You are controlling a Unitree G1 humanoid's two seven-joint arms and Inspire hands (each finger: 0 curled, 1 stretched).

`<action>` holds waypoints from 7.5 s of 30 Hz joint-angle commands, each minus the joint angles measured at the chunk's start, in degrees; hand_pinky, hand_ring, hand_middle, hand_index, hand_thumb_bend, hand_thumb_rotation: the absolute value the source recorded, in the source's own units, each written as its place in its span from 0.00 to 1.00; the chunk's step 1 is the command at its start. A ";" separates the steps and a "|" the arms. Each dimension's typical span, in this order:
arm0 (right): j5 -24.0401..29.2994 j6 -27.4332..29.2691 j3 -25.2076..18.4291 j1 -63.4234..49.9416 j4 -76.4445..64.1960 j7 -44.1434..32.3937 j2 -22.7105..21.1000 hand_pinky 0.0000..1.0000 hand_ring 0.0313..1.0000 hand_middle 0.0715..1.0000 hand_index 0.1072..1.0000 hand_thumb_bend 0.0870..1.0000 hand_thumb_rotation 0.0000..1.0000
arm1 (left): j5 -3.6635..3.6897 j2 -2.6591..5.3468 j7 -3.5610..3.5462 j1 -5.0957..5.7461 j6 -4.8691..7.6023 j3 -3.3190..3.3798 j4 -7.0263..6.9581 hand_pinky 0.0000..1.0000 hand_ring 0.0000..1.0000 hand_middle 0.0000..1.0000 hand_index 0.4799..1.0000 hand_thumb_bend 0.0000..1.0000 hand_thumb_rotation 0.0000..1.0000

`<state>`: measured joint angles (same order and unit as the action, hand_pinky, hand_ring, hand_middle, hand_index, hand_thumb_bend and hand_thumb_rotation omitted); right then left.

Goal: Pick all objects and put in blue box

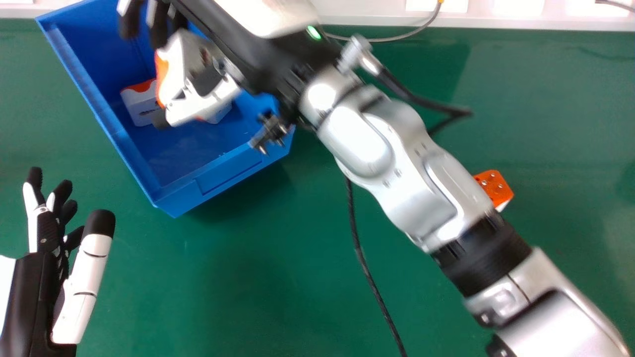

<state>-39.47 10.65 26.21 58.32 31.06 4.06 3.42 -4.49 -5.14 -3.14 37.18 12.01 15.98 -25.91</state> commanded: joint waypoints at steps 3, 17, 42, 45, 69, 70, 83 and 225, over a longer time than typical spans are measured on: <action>-1.81 0.20 0.26 13.91 15.44 8.43 4.08 0.25 0.34 0.43 0.44 0.47 0.00 | -0.11 0.16 0.17 0.72 1.79 -0.20 -1.08 0.90 0.96 0.98 0.99 0.67 0.95; -2.40 -0.08 3.72 25.48 37.49 16.28 9.51 0.32 0.41 0.49 0.47 0.44 0.00 | -0.48 0.54 0.57 2.12 2.40 -0.94 -2.03 0.90 0.96 0.98 0.99 0.64 0.96; -3.72 0.84 8.33 22.84 38.22 13.42 8.02 0.95 1.00 1.00 1.00 0.72 0.79 | -1.19 1.27 1.06 1.60 1.47 -2.26 -2.93 0.91 0.97 0.98 1.00 0.66 0.96; -3.85 0.55 8.43 22.72 38.27 13.82 8.03 0.95 1.00 1.00 1.00 0.72 0.80 | -1.19 1.19 0.98 1.42 1.20 -2.25 -2.94 0.91 0.97 0.99 1.00 0.67 0.96; -7.10 0.67 7.97 -9.25 -2.74 16.89 -5.31 0.98 1.00 1.00 1.00 0.54 0.77 | 0.21 -0.55 0.27 -1.05 1.11 -0.47 -0.05 0.92 0.97 0.99 1.00 0.68 0.96; -7.50 0.46 7.79 -12.01 -6.07 16.53 -6.37 0.98 1.00 1.00 1.00 0.54 0.77 | 0.26 -0.67 0.25 -1.16 1.14 -0.35 0.11 0.92 0.97 0.99 1.00 0.68 0.96; -7.98 -1.83 -0.35 -45.02 -35.69 13.98 -18.47 0.99 1.00 1.00 1.00 0.48 0.75 | -0.06 -0.95 0.31 -0.99 1.12 0.93 0.73 0.92 0.97 0.99 1.00 0.64 0.96; 1.58 -1.77 -0.05 -49.73 -29.47 11.58 -11.53 0.03 0.04 0.05 0.41 0.43 0.14 | -0.26 -1.91 -1.40 -1.52 0.93 3.53 0.79 0.90 0.96 0.98 0.99 0.63 0.96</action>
<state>-38.57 6.46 25.01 4.49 1.89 16.71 -10.22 -4.48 -6.76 -4.89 35.71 11.55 19.39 -24.75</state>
